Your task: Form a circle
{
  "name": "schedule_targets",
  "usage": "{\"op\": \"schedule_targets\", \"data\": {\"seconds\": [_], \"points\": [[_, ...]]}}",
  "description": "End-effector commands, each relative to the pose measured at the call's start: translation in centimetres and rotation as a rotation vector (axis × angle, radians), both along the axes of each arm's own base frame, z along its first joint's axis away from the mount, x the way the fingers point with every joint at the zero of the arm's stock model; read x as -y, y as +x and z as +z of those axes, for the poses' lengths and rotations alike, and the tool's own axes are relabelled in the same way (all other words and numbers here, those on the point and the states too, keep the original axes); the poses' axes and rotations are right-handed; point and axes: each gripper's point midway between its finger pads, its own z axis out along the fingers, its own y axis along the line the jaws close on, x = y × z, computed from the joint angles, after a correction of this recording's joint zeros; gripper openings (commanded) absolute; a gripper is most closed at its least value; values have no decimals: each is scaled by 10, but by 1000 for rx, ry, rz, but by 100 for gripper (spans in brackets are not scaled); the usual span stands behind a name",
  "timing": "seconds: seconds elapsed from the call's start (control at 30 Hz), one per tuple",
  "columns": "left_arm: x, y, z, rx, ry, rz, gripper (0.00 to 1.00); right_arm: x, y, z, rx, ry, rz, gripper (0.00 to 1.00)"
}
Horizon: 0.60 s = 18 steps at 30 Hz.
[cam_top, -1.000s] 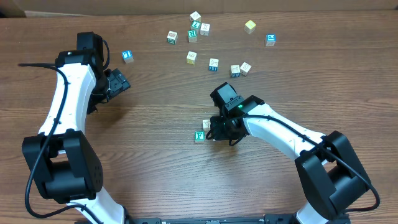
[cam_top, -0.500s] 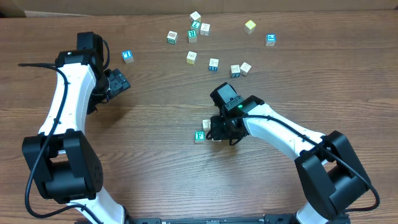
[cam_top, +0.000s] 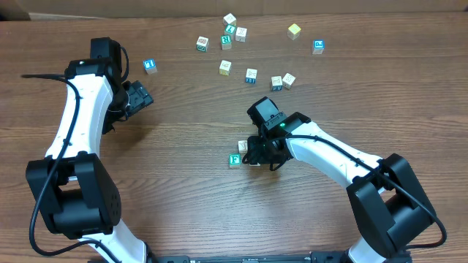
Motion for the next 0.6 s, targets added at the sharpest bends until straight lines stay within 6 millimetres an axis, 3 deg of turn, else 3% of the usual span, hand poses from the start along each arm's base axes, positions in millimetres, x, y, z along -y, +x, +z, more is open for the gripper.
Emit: {"op": "schedule_targets", "data": {"seconds": [0.0,0.3,0.47,0.57], "points": [[-2,5,6,18,15,-9,100,-7,14,12,46,11,14,47],[-2,5,6,18,15,-9,100,-11,39,49,101,32,-4,49],[-2,5,6,18,15,-9,100,-3,24,48,18,21,-12,47],[-2,5,6,18,15,-9,100,2,11,46,-42,5,-21,38]]}}
